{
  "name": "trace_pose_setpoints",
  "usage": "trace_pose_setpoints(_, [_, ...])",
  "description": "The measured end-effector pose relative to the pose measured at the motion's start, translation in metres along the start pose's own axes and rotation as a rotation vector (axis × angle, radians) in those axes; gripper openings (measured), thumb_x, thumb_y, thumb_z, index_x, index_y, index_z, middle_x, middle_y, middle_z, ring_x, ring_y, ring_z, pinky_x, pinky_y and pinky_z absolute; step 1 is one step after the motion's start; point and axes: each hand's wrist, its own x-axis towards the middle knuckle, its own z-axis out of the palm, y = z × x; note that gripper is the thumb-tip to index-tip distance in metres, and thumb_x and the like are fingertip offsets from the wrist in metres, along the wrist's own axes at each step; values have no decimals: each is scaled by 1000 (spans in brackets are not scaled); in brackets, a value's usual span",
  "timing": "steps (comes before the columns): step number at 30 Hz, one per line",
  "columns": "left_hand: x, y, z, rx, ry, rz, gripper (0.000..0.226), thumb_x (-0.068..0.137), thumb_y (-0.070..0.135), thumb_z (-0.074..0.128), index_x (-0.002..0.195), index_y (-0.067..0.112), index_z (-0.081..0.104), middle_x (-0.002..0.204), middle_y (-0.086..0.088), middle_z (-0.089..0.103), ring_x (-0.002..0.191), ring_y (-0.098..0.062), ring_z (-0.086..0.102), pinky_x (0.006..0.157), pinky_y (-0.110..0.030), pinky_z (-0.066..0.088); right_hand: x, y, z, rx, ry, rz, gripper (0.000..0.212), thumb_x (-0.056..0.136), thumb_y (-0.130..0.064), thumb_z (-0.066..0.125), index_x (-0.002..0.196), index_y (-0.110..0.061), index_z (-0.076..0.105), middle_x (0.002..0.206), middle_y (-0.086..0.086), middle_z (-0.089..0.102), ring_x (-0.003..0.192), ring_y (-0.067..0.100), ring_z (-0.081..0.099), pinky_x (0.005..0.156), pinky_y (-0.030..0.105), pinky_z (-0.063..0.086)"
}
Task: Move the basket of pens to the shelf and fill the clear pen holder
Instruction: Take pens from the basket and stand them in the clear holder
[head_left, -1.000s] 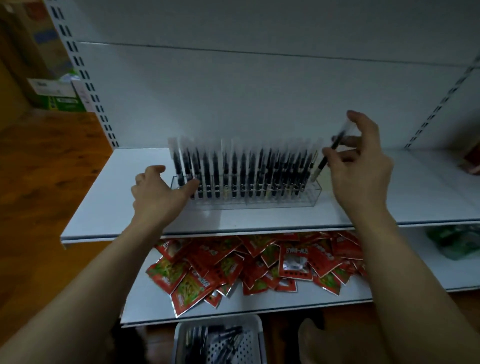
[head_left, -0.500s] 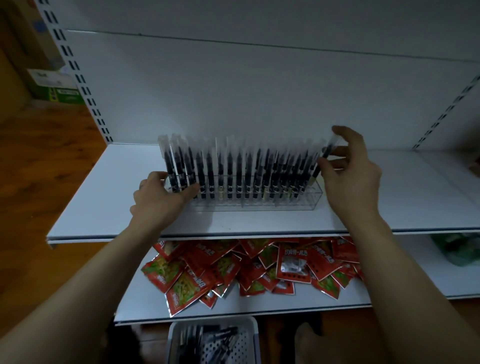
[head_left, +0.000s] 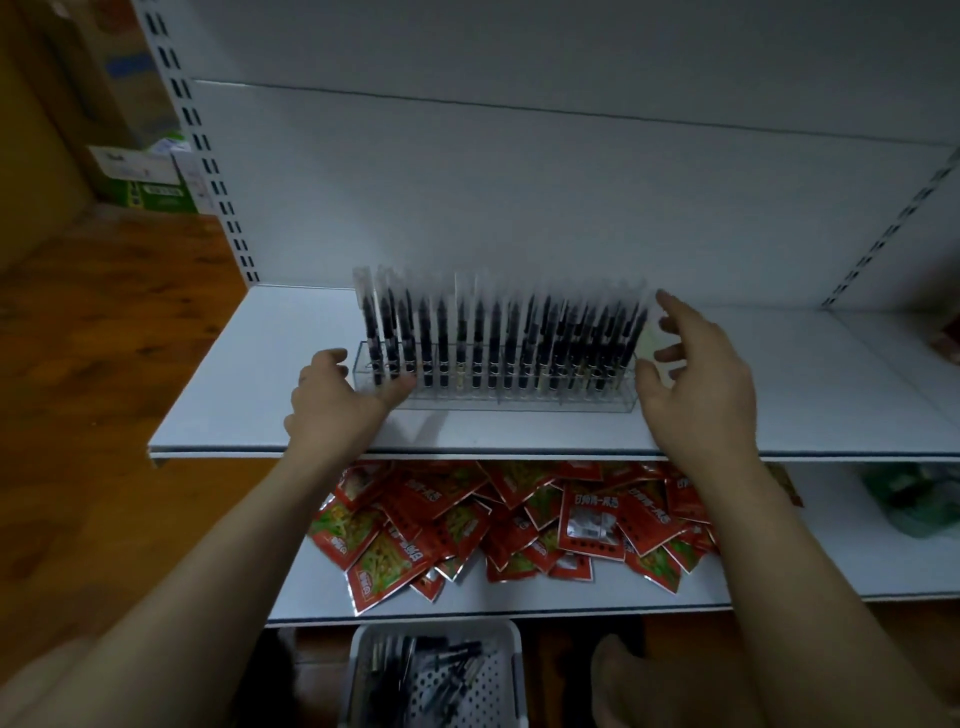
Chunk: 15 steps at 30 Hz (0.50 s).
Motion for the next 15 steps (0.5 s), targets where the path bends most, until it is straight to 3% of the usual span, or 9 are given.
trace_pose_setpoints(3, [-24, -6, -8, -42, 15, 13, 80, 76, 47, 76, 140, 19, 38, 139, -6, 46, 124, -28, 48, 99, -55, 45, -16, -22, 1, -4, -57, -14, 45, 90, -12, 61, 134, -21, 54, 118, 2, 58, 89, 12, 55, 82, 27, 45])
trace_pose_setpoints(6, [-51, -20, -15, -68, 46, 11, 61, 82, 36, 73, 134, 20, 45, 135, -6, 50, 117, -25, 54, 93, -50, 51, -38, -45, 11, 31, -258, -6, 31, 91, -17, 60, 122, -21, 62, 100, -5, 62, 81, 9, 56, 79, 30, 52])
trace_pose_setpoints(11, [-92, -48, -12, 4, -83, 82, 24, 86, 27, 70, 107, 21, 60, 98, 6, 65, 90, -12, 62, 77, -33, 54, -83, -68, 45, -13, -555, -30, 22, 92, -27, 58, 112, -27, 67, 81, -8, 63, 74, 14, 60, 71, 28, 51])
trace_pose_setpoints(15, [-106, -86, 0, 255, -273, 126, 19, 86, 28, 69, 103, 24, 61, 93, 9, 65, 88, -13, 63, 77, -31, 53, -113, -63, 80, -125, -789, -61, 25, 89, -29, 59, 113, -28, 67, 103, -3, 71, 93, 19, 64, 79, 29, 52])
